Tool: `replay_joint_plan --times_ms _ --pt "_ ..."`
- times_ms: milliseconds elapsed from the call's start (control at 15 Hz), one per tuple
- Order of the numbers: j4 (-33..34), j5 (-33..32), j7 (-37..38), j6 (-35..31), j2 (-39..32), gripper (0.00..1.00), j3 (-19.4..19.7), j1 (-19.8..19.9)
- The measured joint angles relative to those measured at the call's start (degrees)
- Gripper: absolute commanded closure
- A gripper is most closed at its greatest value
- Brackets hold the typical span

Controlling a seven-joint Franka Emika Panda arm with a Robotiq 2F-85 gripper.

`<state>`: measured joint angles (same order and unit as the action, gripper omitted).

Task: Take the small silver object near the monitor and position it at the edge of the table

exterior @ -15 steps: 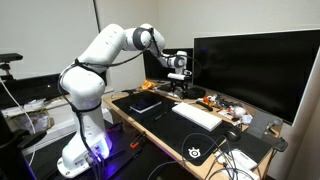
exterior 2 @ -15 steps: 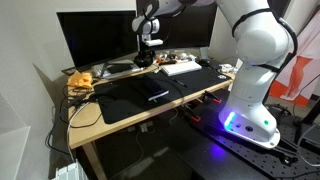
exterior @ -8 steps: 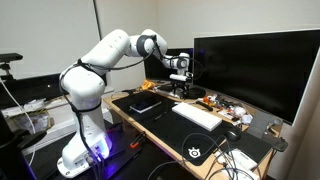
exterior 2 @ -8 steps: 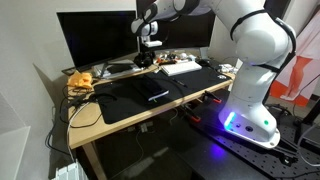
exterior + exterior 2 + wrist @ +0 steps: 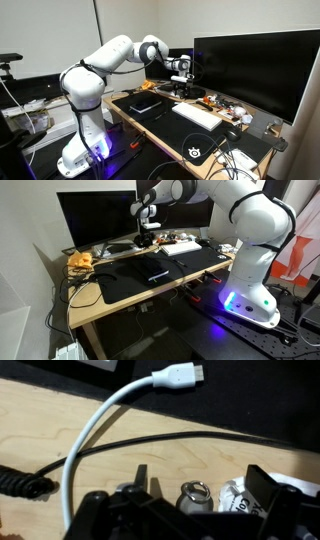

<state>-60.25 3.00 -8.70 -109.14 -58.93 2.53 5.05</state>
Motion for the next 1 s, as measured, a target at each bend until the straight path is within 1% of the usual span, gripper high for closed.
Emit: replay_joint_plan --times_ms 267,333,400,467,867,933,1000 --pt "2.9 0.0 0.2 0.0 -2.3 0.00 0.0 0.1" --pt "3.5 0.0 0.2 0.0 -2.8 0.07 0.0 0.2" --pt "4.1 0.0 0.2 0.0 -3.2 0.26 0.0 0.2" --pt "4.6 0.0 0.2 0.0 -3.6 0.35 0.0 0.3" --pt "6.5 0.0 0.2 0.0 -5.1 0.80 0.0 0.3" --pt "6.7 0.0 0.2 0.0 -5.2 0.88 0.0 0.3" --pt "6.8 0.0 0.2 -0.1 -5.2 0.94 0.0 0.3"
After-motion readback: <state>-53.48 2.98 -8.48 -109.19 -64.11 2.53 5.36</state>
